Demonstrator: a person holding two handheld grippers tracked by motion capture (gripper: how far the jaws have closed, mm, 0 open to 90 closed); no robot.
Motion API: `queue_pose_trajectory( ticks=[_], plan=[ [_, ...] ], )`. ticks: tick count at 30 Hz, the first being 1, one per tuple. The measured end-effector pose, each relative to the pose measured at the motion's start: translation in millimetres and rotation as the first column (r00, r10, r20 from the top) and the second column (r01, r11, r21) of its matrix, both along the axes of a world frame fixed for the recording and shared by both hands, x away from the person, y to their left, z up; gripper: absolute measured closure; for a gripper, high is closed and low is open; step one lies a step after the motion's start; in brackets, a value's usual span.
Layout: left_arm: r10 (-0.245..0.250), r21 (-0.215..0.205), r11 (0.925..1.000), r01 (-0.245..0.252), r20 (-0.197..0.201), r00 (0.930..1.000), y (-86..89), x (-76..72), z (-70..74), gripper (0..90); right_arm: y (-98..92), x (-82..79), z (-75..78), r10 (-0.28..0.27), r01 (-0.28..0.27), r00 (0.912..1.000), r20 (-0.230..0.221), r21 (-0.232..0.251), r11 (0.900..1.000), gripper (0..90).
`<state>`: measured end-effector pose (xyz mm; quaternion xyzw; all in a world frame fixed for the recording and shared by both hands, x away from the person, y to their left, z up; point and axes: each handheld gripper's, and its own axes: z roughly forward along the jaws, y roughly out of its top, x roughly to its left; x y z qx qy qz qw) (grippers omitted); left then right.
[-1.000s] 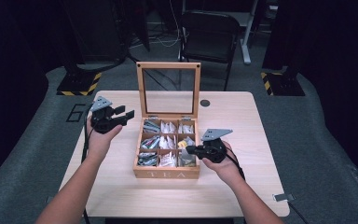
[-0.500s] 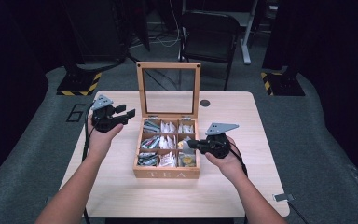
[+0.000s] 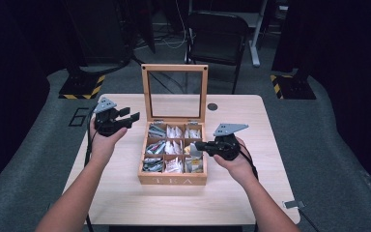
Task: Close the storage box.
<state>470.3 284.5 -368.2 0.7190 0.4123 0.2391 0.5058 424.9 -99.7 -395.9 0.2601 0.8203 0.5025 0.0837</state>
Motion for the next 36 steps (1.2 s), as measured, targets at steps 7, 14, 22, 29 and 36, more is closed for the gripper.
queue_pose_trajectory(
  ticks=[7, 14, 22, 29, 36],
  plan=[
    [0.0, 0.004, 1.0, 0.0, -0.003, 1.0, 1.3, -0.4, 0.7, 48.9, 1.1, 1.4, 9.1, 0.018, -0.018, 0.9998, 0.011, -0.009, 1.0, 89.3],
    [0.006, 0.002, 1.0, -0.006, 0.002, 1.0, 3.2, -1.2, 1.4, 48.9, -4.3, 4.3, 21.6, 0.011, -0.011, 0.9996, 0.024, -0.009, 1.0, 89.2],
    [0.009, 0.001, 1.0, -0.009, 0.002, 1.0, 4.8, -2.1, 2.4, 48.9, -17.0, 7.3, 37.0, -0.016, 0.016, 0.9989, 0.045, 0.009, 1.0, 89.2],
    [0.013, 0.002, 0.9999, -0.013, 0.006, 0.9999, 5.6, -2.1, 3.1, 48.9, -29.1, 10.8, 48.7, -0.049, 0.049, 0.9962, 0.072, -0.005, 0.999, 89.2],
    [0.016, 0.002, 0.9999, -0.016, 0.004, 0.9999, 5.8, -2.2, 3.6, 49.0, -42.8, 14.9, 53.4, -0.088, 0.088, 0.9926, 0.084, 0.002, 0.996, 89.2]
  ],
)
